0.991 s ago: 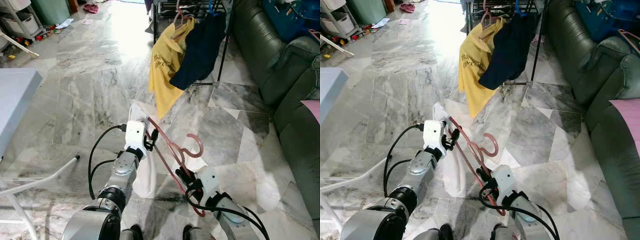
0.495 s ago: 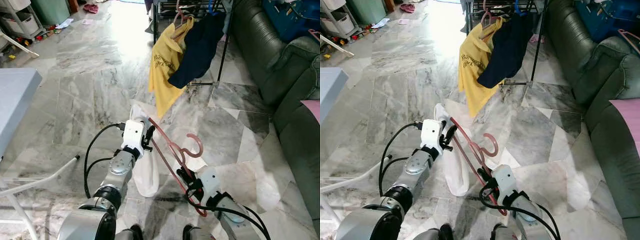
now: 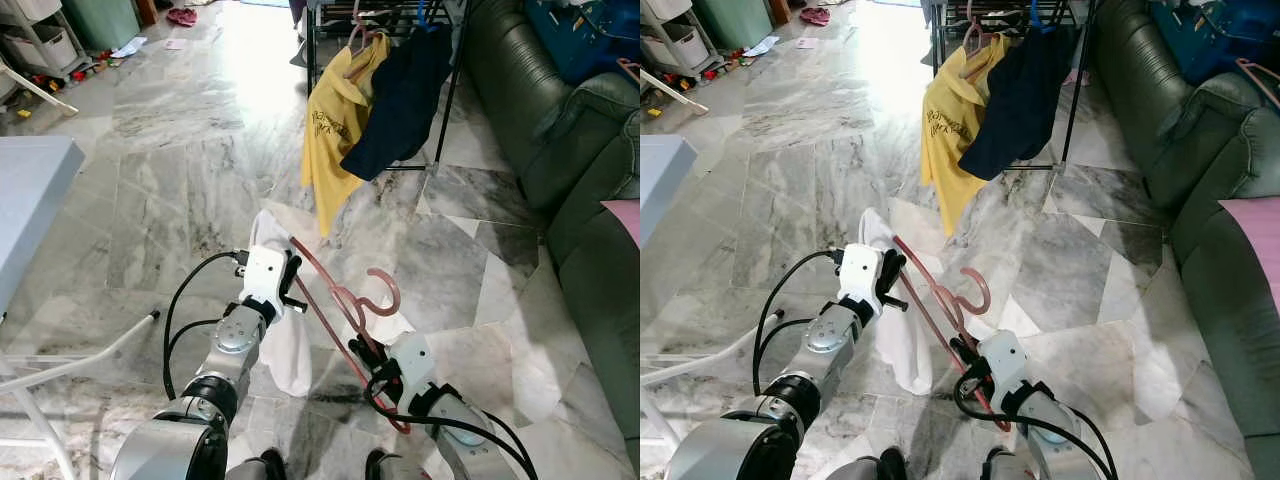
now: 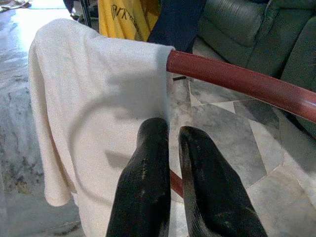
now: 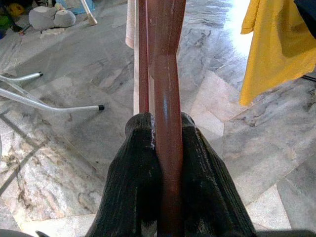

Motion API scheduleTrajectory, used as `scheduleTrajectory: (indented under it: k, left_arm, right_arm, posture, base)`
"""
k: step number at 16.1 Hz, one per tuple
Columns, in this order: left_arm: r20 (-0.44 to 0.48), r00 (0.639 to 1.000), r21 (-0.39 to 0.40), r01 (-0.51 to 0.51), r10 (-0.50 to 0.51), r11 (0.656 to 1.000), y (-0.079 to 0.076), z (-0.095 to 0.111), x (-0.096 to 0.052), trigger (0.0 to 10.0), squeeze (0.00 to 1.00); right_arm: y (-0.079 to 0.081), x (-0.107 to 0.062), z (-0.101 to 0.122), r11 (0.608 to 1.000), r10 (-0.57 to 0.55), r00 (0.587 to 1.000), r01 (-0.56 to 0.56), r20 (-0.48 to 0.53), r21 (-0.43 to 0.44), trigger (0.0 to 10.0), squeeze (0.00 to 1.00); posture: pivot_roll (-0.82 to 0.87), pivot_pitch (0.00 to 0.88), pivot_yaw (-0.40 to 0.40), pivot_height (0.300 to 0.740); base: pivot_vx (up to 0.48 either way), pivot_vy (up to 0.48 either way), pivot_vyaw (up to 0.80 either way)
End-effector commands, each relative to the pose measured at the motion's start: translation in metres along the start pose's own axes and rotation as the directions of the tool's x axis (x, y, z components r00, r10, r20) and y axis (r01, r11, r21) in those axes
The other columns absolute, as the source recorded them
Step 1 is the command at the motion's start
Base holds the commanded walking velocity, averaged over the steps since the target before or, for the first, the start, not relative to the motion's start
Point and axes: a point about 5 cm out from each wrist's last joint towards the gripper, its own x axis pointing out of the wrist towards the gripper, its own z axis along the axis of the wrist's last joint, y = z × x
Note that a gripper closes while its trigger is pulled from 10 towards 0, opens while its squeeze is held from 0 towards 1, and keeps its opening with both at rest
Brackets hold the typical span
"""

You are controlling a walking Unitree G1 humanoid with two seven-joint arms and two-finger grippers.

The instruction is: Hang hanger

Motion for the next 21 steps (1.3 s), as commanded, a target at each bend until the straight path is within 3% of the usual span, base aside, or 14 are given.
scheduleTrajectory:
  k: [1, 11, 15, 19, 21]
  left_arm:
    - [-0.035, 0.999, 0.0, 0.008, -0.008, 1.0, -0.002, -0.008, -0.004, 0.0, 0.0]
    - [-0.034, 0.999, 0.043, -0.036, 0.038, 0.998, 0.01, -0.006, -0.005, 0.0, 0.0]
    - [0.026, 0.998, 0.087, -0.056, 0.054, 0.995, 0.015, -0.001, -0.007, 0.0, 0.0]
    - [0.121, 0.99, 0.102, 0.064, -0.076, 0.993, -0.003, 0.001, -0.014, 0.0, 0.0]
    - [0.12, 0.981, 0.123, 0.137, -0.152, 0.983, -0.014, -0.002, -0.015, 0.0, 0.0]
  right_arm:
    - [0.004, 0.002, 0.006, 1.0, 0.015, 0.999, -0.015, 0.03, -0.01, 10.0, 0.0]
    - [0.003, 0.002, 0.007, 1.0, 0.005, 1.0, -0.005, 0.026, -0.01, 10.0, 0.0]
    - [0.0, 0.001, 0.004, 0.999, -0.036, 0.999, 0.036, 0.014, -0.028, 10.0, 0.0]
    - [-0.008, 0.002, 0.002, 0.995, -0.09, 0.996, 0.09, -0.001, -0.044, 10.0, 0.0]
    - [-0.01, 0.005, 0.004, 0.994, -0.095, 0.995, 0.095, 0.0, -0.05, 10.0, 0.0]
  posture:
    - [-0.21, 0.163, 0.055, 0.74]
    - [-0.21, 0.162, 0.062, 0.74]
    - [-0.21, 0.163, 0.064, 0.74]
    - [-0.2, 0.161, 0.061, 0.74]
    - [-0.19, 0.159, 0.059, 0.74]
  base:
    - [0.0, 0.0, 0.0]
    - [0.0, 0.0, 0.0]
    - [0.0, 0.0, 0.0]
    - [0.0, 0.0, 0.0]
    - [0.0, 0.0, 0.0]
